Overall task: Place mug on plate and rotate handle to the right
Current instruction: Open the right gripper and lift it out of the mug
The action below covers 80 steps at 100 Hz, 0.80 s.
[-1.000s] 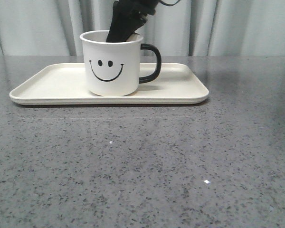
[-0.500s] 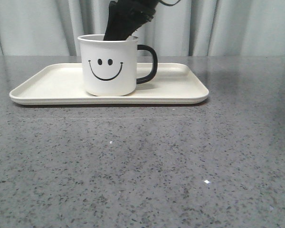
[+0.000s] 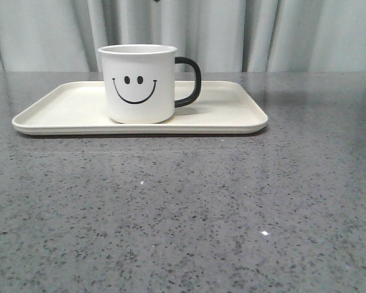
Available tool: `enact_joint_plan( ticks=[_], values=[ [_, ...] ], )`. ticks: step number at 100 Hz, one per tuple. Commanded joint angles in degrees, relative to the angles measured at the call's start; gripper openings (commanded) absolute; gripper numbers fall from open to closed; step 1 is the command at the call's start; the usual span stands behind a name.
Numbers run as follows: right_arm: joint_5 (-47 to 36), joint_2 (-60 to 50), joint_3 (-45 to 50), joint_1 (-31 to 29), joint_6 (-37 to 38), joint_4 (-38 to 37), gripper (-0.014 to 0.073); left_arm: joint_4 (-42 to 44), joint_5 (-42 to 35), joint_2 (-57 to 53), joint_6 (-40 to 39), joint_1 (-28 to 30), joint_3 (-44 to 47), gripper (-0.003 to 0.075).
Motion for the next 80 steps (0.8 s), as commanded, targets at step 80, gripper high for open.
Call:
enact_joint_plan(
  ticks=[80],
  values=[
    [-26.1,-47.9,42.4,-12.2,17.7,-19.2,0.0503,0.1,-3.6,0.0,-0.5,0.1,-1.7,0.0421]
  ],
)
